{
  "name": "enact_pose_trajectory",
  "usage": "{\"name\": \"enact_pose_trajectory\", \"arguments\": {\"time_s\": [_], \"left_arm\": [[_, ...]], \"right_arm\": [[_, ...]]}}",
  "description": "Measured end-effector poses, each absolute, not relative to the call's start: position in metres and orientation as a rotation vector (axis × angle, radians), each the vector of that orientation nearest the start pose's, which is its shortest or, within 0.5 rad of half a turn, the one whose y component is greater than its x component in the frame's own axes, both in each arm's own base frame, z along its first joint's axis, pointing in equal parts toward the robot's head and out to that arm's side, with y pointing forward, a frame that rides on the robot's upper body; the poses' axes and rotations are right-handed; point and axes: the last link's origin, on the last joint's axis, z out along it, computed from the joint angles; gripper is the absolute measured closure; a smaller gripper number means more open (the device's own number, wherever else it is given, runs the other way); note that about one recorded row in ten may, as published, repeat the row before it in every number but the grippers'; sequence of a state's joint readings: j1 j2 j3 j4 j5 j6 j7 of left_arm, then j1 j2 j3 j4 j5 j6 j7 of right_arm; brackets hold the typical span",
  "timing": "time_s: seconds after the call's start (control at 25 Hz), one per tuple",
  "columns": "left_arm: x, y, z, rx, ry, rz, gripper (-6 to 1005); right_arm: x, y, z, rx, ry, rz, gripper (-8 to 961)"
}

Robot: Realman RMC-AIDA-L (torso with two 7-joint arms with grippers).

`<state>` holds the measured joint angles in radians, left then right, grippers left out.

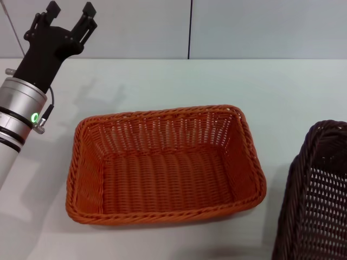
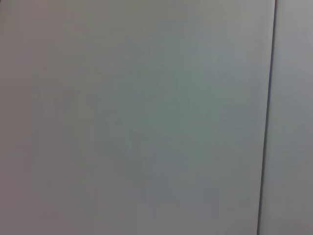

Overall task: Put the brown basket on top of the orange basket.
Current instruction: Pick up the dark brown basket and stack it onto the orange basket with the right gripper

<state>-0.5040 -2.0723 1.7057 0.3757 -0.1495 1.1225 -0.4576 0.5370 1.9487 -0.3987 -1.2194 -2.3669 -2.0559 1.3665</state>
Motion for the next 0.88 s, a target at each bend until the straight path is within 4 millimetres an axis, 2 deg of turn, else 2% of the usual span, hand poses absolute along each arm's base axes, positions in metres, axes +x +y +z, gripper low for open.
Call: {"name": "enact_pose_trajectory", "arguments": {"time_s": [0.16, 0.36, 0.56, 0.88], "left_arm": [[-0.246, 0.387, 0.013, -1.626, -0.504, -1.115, 155], [-0.244, 0.389, 0.015, -1.626, -0.492, -1.119, 155], [-0.238, 0.394, 0.013, -1.639, -0.481, -1.113, 155], [-0.229, 0.402, 0.015, -1.647, -0.452, -1.119, 155]], "right_arm": [[0.277, 0.294, 0.152, -2.808, 0.25, 0.358, 791], [0.287, 0.287, 0.151, -2.76, 0.28, 0.511, 792], [0.299, 0.283, 0.147, -2.712, 0.345, 0.643, 792], [0.307, 0.28, 0.141, -2.664, 0.369, 0.756, 792]]}}
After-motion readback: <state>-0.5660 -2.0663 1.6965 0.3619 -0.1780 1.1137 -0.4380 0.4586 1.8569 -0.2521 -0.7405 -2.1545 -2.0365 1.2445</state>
